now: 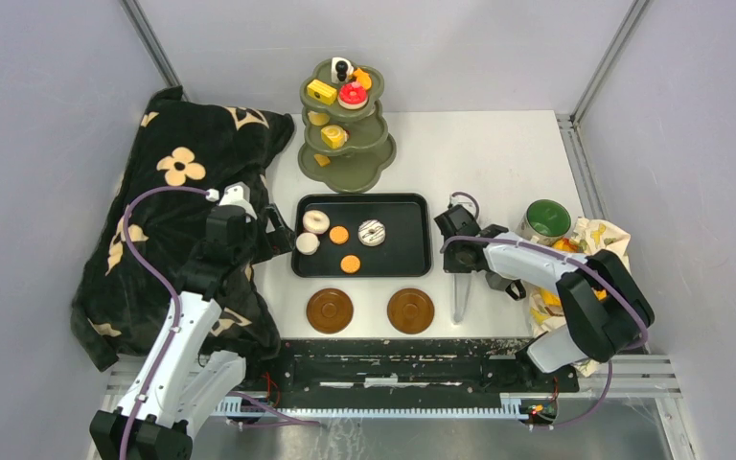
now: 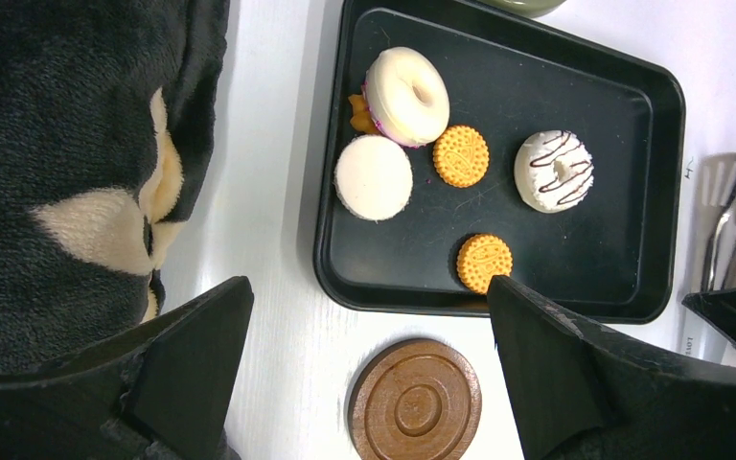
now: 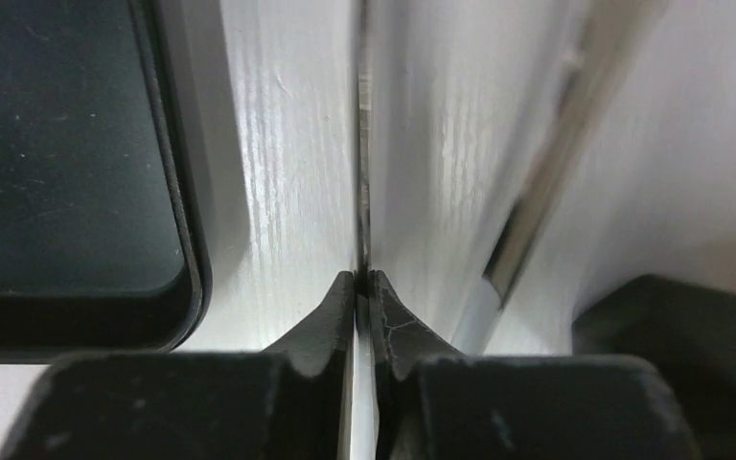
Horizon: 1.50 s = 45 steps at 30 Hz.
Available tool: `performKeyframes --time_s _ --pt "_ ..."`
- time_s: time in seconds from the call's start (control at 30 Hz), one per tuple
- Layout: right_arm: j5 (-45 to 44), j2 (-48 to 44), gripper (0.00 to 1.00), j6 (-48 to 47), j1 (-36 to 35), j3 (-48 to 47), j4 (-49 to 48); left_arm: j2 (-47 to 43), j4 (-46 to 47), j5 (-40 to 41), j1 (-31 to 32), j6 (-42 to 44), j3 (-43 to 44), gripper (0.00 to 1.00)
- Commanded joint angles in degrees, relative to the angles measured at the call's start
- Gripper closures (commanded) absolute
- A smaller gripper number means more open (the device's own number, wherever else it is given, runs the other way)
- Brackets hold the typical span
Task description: Serve the afternoon tea
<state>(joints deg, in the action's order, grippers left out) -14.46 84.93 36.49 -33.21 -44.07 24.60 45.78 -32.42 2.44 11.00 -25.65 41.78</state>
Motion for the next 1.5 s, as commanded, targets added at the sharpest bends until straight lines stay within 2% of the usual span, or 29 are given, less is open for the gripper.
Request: performKeyframes --time_s 0.0,0.13,0.27,0.33,0.57,0.63,0.93,1.23,1.37,1.47 --pt "0.08 2.22 0.92 -7.16 0.05 -4.29 -2.71 -0.47 2.82 -0.42 0.18 -0.88 -0.18 0.01" --pt "-0.23 2.38 0.92 -11.81 0.08 -5.75 -2.70 -0.41 2.76 -0.59 0.07 -0.98 -0.16 0.01" --pt "-1.49 1.05 0.66 -12.20 0.08 -7.01 -1.00 -0.27 2.89 -1.12 0.09 -1.15 -0.04 0.01" --pt "-1.54 -1.08 0.56 -11.55 0.07 -6.88 -0.46 -0.20 2.85 -1.35 0.08 -1.14 -0.03 0.01" --pt "-5.15 -9.68 0.30 -5.39 0.07 -4.66 1.45 -0.14 3.15 -1.38 0.07 -1.22 -0.25 0.01" --pt "-4.99 -10.63 0.26 -2.91 0.05 -3.39 1.54 -0.14 3.28 -1.67 0.12 -1.25 -0.21 0.01" --pt "-6.64 -8.14 0.23 2.51 0.07 -0.49 2.08 0.29 3.49 -2.35 0.07 -1.16 -0.47 0.01" --pt "-3.98 -3.31 0.23 4.15 0.05 2.04 -3.38 0.10 3.39 -2.20 0.08 -1.42 -0.48 0.01" --pt "-3.15 -1.08 0.28 4.26 0.08 2.73 -6.48 0.17 3.54 -1.93 0.12 -1.49 -0.81 0.01" --pt "-2.77 0.25 0.40 2.23 0.06 2.36 -7.99 0.47 3.48 -1.91 0.14 -1.42 -0.67 0.01"
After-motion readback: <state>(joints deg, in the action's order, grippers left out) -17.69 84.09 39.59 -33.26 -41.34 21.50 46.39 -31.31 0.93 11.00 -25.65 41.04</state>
